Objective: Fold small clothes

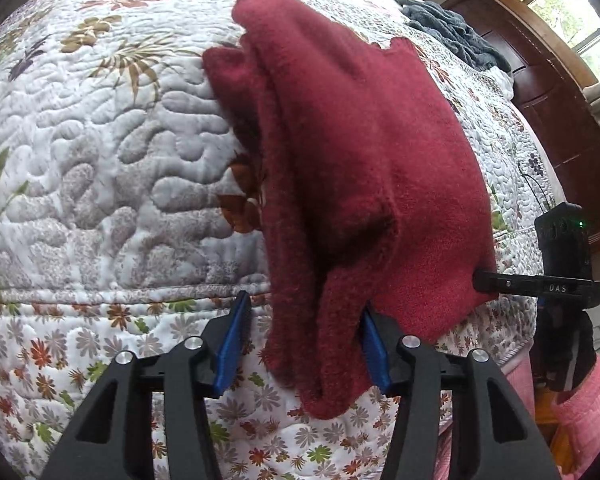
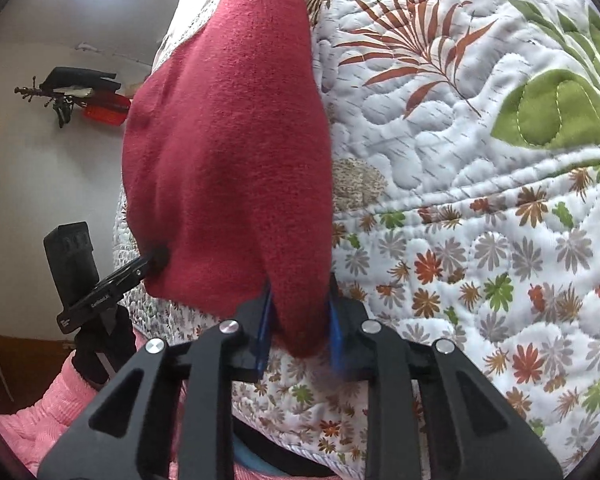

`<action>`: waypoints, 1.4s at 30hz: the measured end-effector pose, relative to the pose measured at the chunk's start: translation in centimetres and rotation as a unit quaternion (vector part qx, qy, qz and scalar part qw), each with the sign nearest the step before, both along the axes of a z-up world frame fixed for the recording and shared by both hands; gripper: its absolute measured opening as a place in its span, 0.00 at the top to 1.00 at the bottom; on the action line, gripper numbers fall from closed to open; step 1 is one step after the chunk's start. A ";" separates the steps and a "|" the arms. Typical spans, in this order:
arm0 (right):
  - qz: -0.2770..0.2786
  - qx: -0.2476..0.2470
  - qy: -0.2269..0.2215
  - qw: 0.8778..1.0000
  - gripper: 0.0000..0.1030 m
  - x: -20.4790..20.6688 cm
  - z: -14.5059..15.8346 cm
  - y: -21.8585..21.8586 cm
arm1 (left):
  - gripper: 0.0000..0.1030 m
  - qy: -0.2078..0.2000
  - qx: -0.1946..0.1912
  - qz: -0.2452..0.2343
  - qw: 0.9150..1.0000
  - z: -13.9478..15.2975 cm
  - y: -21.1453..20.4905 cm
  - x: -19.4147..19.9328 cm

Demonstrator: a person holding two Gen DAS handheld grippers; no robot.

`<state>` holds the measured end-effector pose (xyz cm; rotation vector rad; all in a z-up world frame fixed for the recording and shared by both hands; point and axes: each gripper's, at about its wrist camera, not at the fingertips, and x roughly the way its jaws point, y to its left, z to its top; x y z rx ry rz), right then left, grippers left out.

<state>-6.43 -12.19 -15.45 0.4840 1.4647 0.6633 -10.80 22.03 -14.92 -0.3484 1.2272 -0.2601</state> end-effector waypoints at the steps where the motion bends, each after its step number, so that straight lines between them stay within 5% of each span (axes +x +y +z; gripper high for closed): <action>1: -0.002 -0.001 0.000 1.000 0.77 -0.1 0.0 0.0 | 0.48 0.000 -0.001 0.002 1.000 0.0 0.0 -0.1; 9: -0.008 -0.051 -0.036 0.998 0.56 -1.6 2.6 0.6 | 0.48 -0.008 0.022 0.013 1.000 1.9 0.0 -1.2; 12: -0.011 -0.074 -0.048 0.996 0.41 -2.1 3.3 0.4 | 0.47 -0.009 0.024 0.021 0.999 2.7 -0.2 -1.7; 17: -0.019 -0.117 -0.074 0.990 0.24 -2.9 5.0 0.2 | 0.37 -0.018 0.036 0.035 0.999 4.3 -0.5 -2.5; 25: -0.024 -0.187 -0.102 0.977 0.15 -4.5 7.1 1.5 | 0.23 -0.022 0.066 0.061 0.996 6.3 -0.9 -3.7; 42: -0.022 -0.276 -0.156 0.948 0.08 -6.7 12.9 4.7 | 0.20 -0.025 0.122 0.093 0.988 11.0 -1.7 -5.6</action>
